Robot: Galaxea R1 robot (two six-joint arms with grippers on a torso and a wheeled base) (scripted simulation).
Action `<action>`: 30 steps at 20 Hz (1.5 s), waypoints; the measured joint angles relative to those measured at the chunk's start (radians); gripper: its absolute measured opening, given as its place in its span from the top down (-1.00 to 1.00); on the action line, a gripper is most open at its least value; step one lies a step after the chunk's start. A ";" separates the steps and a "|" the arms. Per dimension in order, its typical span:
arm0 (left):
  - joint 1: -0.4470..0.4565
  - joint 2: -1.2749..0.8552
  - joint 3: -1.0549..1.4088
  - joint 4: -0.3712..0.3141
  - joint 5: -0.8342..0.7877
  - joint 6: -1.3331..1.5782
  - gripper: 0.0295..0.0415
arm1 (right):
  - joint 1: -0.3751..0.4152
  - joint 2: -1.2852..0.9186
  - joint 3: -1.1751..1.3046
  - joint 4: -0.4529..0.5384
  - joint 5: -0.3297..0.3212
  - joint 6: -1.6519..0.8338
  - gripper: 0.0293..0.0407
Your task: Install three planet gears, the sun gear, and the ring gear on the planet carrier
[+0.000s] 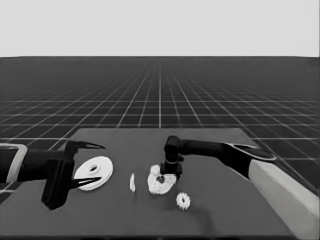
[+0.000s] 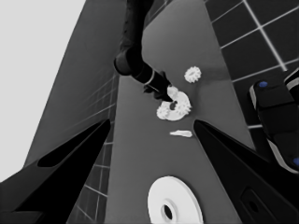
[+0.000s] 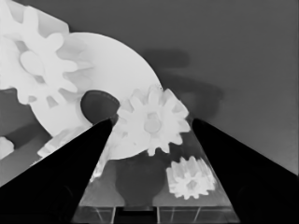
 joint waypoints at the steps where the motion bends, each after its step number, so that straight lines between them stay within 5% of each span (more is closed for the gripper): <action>1: 0.000 0.000 0.000 0.000 0.000 0.000 -0.49 | 0.000 0.000 0.000 0.000 0.000 0.000 -0.54; 8: 0.000 0.000 0.000 0.000 0.000 0.000 -0.49 | 0.000 0.000 0.000 0.000 0.000 0.000 -0.61; 11: 0.000 0.000 0.000 0.000 0.000 0.000 -0.49 | 0.122 -0.026 0.092 0.113 -0.048 0.055 -0.61; 18: 0.000 0.000 0.000 0.000 0.000 0.000 -0.49 | 0.154 -0.028 0.101 0.145 -0.055 0.061 -0.61; 21: 0.000 0.000 0.000 0.000 0.000 0.000 -0.49 | 0.138 -0.228 0.541 0.124 -0.097 0.298 -0.61; 28: 0.000 0.000 0.000 0.000 0.000 0.000 -0.49 | 0.135 -0.266 0.630 0.121 -0.107 0.346 -0.61; 30: 0.000 0.000 0.000 0.000 0.000 0.000 -0.49 | -0.031 -0.258 0.567 -0.047 -0.103 0.292 -0.61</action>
